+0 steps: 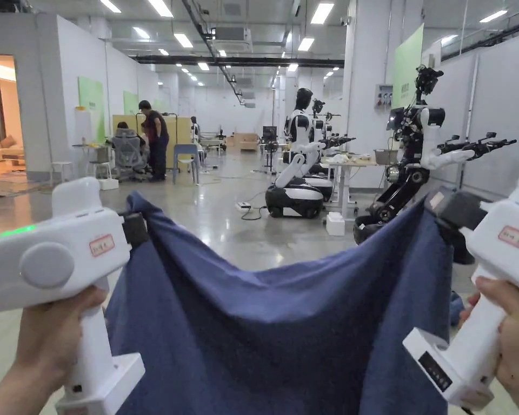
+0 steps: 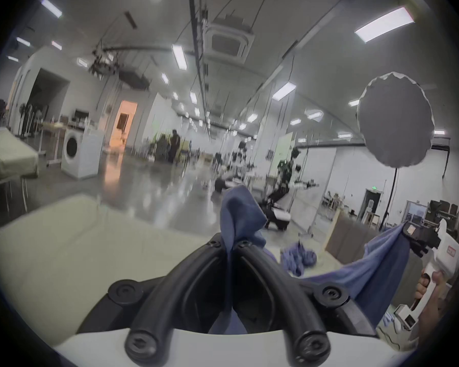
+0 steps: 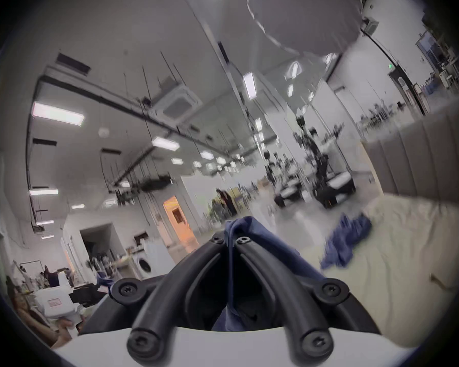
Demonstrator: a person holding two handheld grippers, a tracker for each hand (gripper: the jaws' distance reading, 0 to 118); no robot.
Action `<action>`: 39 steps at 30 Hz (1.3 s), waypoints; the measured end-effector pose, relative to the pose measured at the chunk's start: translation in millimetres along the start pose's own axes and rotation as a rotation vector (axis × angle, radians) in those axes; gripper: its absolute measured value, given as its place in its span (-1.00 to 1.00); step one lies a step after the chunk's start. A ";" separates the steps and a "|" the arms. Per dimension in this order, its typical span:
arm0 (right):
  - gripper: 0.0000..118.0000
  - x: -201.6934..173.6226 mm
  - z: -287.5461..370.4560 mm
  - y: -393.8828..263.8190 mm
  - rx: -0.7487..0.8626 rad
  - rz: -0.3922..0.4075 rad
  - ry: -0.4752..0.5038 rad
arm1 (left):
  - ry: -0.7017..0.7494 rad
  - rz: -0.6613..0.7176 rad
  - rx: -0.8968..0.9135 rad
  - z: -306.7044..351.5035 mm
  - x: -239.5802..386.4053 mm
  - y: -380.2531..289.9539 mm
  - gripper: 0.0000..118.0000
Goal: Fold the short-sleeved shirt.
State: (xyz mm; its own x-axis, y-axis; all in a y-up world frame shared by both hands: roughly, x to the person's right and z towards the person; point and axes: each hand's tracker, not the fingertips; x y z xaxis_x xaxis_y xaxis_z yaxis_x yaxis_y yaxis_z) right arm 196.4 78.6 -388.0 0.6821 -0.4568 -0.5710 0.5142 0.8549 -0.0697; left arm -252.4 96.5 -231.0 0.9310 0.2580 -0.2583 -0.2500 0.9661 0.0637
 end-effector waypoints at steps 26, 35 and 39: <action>-0.94 14.2 213.6 -42.0 -0.205 -0.082 0.139 | -0.027 -0.121 -0.147 240.5 -35.3 -135.1 -0.95; -0.94 6.6 370.6 -100.1 -0.512 -0.043 0.003 | 0.086 -0.097 -0.513 366.0 -60.0 -207.8 -0.95; -0.94 13.9 396.4 -123.9 -0.649 -0.101 -0.106 | 0.114 -0.055 -0.631 390.2 -66.9 -229.1 -0.95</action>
State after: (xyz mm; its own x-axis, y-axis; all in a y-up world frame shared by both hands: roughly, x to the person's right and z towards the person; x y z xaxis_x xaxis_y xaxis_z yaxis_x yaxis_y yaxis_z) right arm 348.2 -131.2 -63.1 0.7113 -0.5363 -0.4545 0.1838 0.7659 -0.6161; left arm -153.6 -140.0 147.8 0.9216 0.1726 -0.3478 -0.3435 0.7801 -0.5229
